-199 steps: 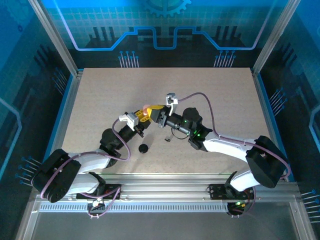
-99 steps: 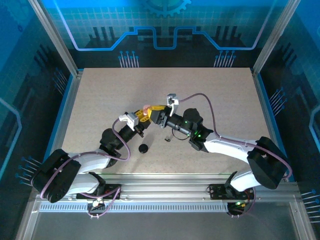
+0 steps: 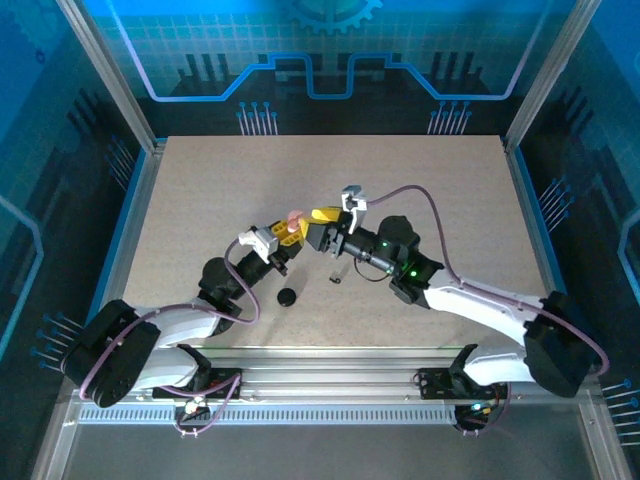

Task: Insert wireless bluetooth earbuds into charging case

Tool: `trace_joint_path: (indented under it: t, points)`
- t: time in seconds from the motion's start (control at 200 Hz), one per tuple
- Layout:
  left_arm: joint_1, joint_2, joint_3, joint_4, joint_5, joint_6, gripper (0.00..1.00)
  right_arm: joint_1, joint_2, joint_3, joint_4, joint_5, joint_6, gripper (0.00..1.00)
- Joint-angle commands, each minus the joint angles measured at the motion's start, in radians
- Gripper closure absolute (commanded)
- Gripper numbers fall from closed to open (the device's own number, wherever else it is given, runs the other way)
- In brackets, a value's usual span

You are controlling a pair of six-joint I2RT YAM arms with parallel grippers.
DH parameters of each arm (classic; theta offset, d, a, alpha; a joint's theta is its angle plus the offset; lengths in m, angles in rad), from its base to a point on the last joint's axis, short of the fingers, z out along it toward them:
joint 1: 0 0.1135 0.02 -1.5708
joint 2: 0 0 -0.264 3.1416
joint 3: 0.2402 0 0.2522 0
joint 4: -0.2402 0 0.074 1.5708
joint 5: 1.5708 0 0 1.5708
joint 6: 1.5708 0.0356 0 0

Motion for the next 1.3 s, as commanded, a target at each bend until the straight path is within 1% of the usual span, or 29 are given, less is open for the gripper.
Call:
trace_joint_path:
  t: [0.0,0.06,0.065,0.15,0.225,0.285,0.4,0.525,0.605,0.72,1.046,1.296]
  points:
    - [-0.005,-0.033,-0.003,0.05,0.065,0.074,0.91,-0.036,-0.061,0.068,-0.218,-0.003,-0.013,0.38]
    - [-0.005,-0.031,-0.003,0.05,0.081,0.082,0.91,-0.051,-0.069,0.102,-0.348,-0.036,-0.008,0.37]
    - [-0.004,-0.032,-0.002,0.05,0.083,0.083,0.91,-0.052,-0.069,0.128,-0.361,-0.039,-0.009,0.38]
    - [-0.005,-0.031,-0.004,0.05,0.093,0.084,0.91,-0.076,-0.068,0.216,-0.554,-0.09,0.011,0.38]
    - [-0.005,-0.03,-0.007,0.05,0.094,0.085,0.91,-0.091,-0.071,0.268,-0.654,-0.137,0.04,0.4]
    - [-0.005,-0.03,-0.008,0.05,0.097,0.087,0.92,-0.093,-0.082,0.287,-0.693,-0.174,0.07,0.42]
    - [-0.005,-0.036,-0.012,0.05,0.095,0.092,0.91,-0.093,-0.108,0.284,-0.687,-0.259,0.155,0.46]
    - [-0.005,-0.045,-0.014,0.049,0.091,0.094,0.92,-0.086,-0.102,0.309,-0.755,-0.29,0.225,0.46]
    - [-0.005,-0.045,-0.014,0.049,0.091,0.097,0.91,-0.071,-0.095,0.316,-0.743,-0.32,0.226,0.46]
    - [-0.005,-0.052,-0.016,0.049,0.092,0.095,0.91,-0.056,-0.078,0.325,-0.734,-0.321,0.228,0.47]
    - [-0.004,-0.065,-0.015,0.048,0.083,0.098,0.91,-0.05,0.001,0.352,-0.658,-0.359,0.232,0.5]
    - [-0.005,-0.057,-0.01,0.049,0.082,0.095,0.9,-0.051,0.029,0.364,-0.622,-0.379,0.237,0.52]
